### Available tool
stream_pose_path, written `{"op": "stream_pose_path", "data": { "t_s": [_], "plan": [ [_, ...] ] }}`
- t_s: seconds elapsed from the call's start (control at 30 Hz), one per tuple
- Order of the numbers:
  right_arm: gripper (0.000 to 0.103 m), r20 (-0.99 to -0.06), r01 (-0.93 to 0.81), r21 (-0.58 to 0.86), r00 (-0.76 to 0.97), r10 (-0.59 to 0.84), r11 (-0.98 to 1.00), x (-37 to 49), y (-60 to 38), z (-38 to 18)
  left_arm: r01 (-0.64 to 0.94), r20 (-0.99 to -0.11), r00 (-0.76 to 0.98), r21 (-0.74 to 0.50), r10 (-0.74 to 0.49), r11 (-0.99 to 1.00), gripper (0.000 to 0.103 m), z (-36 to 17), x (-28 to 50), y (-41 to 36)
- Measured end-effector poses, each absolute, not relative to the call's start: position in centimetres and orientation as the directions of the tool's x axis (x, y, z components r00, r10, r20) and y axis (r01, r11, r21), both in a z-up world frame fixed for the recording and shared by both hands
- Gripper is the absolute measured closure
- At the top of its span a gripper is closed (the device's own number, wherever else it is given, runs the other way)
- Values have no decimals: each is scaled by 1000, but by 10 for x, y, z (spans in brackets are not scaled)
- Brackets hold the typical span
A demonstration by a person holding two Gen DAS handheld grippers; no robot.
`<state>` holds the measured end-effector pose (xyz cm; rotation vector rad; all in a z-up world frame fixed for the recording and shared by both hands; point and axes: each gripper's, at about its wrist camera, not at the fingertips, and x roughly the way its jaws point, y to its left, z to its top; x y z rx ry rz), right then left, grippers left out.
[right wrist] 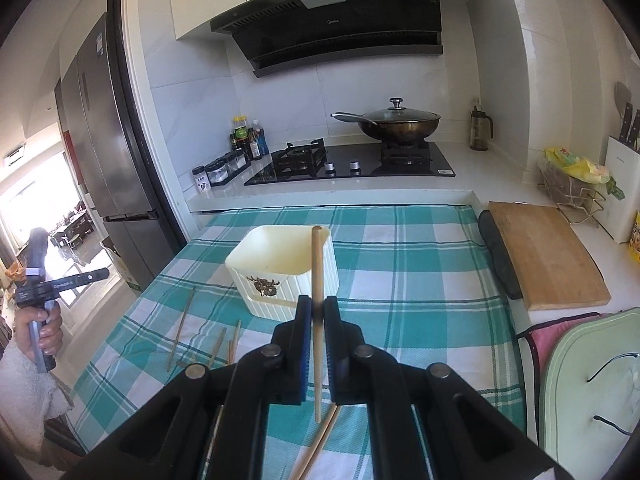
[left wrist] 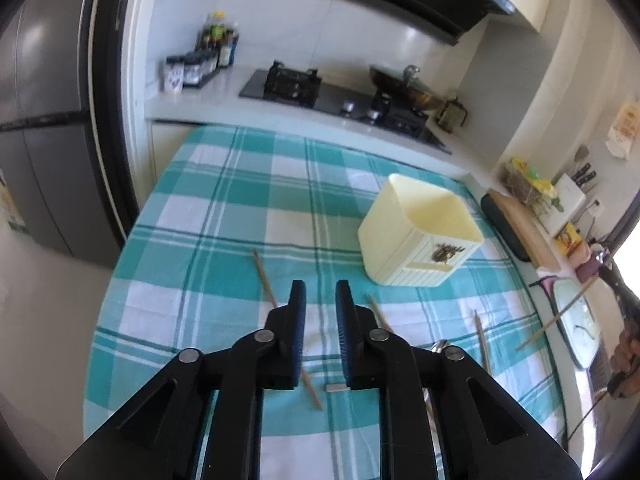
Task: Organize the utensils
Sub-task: 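Lift the held chopsticks upright with both tools and carry them over the cream holder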
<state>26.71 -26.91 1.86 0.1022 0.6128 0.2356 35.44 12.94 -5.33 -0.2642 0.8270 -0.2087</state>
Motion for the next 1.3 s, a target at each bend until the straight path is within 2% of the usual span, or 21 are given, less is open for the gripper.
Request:
{"op": "stream_pose_path", "data": {
  "t_s": [0.1,0.27,0.47,0.5,0.53,0.57,0.6,0.67,0.77,1.0,1.3],
  "plan": [
    [97,-556,-192,162,793,250,968,267,-269,18,25,-777,567,-316,-274,948,65,-94,398,133],
    [96,-554,-204,178,788,269,963,271,-267,16,-55,-886,407,-267,-223,962,65,-163,470,125],
    [96,-565,-202,202,775,282,958,277,-270,8,-103,-931,353,-134,-90,986,60,-203,515,117],
    [96,-567,-200,205,773,283,958,278,-270,7,-89,-932,354,-108,-70,990,71,-204,517,113],
    [96,-570,-200,208,771,285,957,279,-270,5,-71,-934,354,-85,-55,994,90,-205,519,109],
    [96,-571,-201,211,769,288,957,279,-270,4,-50,-933,355,-79,-57,996,99,-207,519,105],
    [96,-572,-201,213,768,289,956,279,-269,3,-42,-928,369,-69,-49,997,99,-207,516,102],
    [96,-573,-201,209,767,287,957,279,-268,0,-37,-914,403,-68,-47,997,100,-201,510,102],
    [96,-570,-200,217,768,291,955,278,-265,-1,-47,-869,486,-133,-93,990,100,-171,490,111],
    [96,-524,-235,199,795,306,951,264,-256,20,40,-670,712,-263,-212,964,100,-46,408,134],
    [96,-504,-238,206,806,311,949,277,-246,36,101,-486,838,-308,-247,946,100,46,370,134]
  ]
}}
